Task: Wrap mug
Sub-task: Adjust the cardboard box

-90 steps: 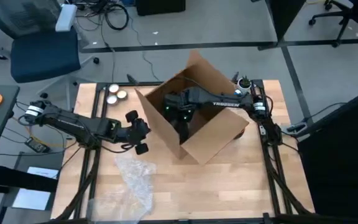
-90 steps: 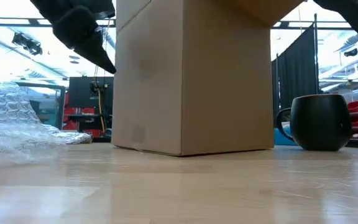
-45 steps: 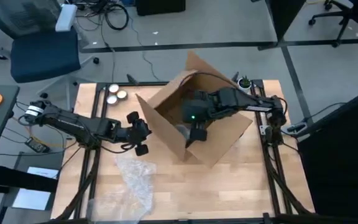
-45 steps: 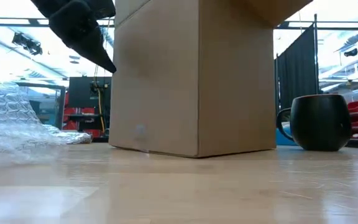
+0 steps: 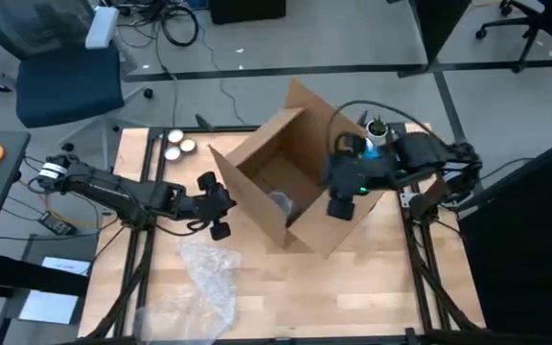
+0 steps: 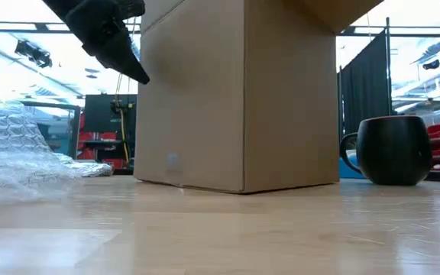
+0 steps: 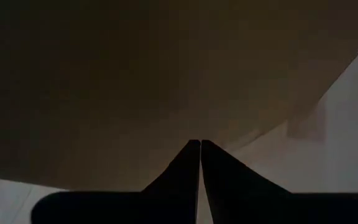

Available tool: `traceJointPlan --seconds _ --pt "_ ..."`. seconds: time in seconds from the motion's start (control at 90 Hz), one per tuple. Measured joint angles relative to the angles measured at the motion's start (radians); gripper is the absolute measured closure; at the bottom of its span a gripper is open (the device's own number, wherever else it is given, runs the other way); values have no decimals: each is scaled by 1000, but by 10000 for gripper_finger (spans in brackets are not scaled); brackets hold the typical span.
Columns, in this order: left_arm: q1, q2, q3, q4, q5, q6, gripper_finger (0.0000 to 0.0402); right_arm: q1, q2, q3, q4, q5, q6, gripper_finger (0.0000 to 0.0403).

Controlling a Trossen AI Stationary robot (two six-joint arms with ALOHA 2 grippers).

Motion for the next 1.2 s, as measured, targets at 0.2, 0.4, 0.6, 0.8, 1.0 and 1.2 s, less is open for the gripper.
traceJointPlan --seconds 0.2,0.4,0.6,0.8,1.0,1.2 --pt "0 0 0 78 0 44 402 120 -63 -212 71 13 207 249" --pt "0 0 0 145 0 57 402 219 -50 -384 313 9 233 253" --pt "-23 0 8 190 -1 73 402 245 -44 -546 581 8 200 257" --pt "-160 0 32 191 -7 36 402 203 -44 -707 846 13 149 258" --pt "-350 0 34 205 -87 -43 402 116 -44 -863 1232 8 1 261" --pt "-514 20 34 205 -164 -151 402 8 -44 -907 1367 9 -84 263"
